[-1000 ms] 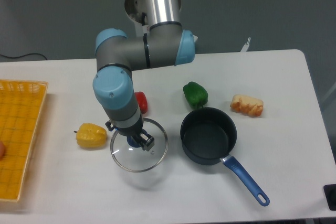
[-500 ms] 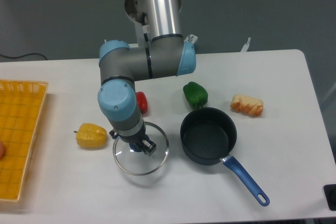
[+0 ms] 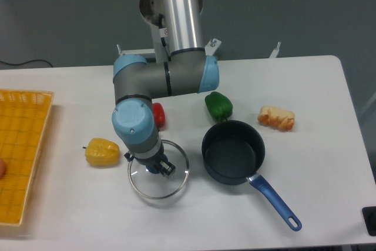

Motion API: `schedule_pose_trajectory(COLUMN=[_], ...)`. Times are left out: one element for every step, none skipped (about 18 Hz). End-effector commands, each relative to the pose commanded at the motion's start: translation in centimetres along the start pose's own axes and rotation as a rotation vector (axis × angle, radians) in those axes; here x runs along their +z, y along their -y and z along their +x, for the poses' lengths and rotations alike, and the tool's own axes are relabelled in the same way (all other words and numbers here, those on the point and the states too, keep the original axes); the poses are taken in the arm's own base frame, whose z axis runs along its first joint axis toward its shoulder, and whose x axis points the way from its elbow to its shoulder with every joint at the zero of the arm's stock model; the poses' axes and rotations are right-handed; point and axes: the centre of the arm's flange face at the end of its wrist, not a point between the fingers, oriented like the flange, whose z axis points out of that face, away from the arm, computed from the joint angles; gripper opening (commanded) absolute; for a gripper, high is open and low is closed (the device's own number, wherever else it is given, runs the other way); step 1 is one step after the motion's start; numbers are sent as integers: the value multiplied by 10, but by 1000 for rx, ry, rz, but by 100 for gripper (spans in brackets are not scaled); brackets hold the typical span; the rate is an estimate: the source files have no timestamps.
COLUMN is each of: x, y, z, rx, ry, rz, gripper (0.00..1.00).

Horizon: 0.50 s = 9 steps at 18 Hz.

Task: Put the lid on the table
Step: 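Lower the glass lid flat onto the table beside the saucepan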

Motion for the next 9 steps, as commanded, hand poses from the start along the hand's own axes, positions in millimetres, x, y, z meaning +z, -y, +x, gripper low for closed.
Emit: schedule_pose_trajectory(x=[3, 5, 9, 13, 14, 15, 15, 15, 16], y=[0, 1, 2, 3, 4, 5, 6, 6, 7], z=[0, 0, 0, -1, 0, 0, 1, 1, 2], rx=[2, 2, 4, 3, 5, 7, 10, 10, 11], ry=[-1, -3, -7, -11, -9, -6, -4, -4, -5], rz=[-3, -5, -8, -12, -10, -7, -8, -8, -9], gripper=[47, 47, 47, 47, 47, 47, 47, 48, 48])
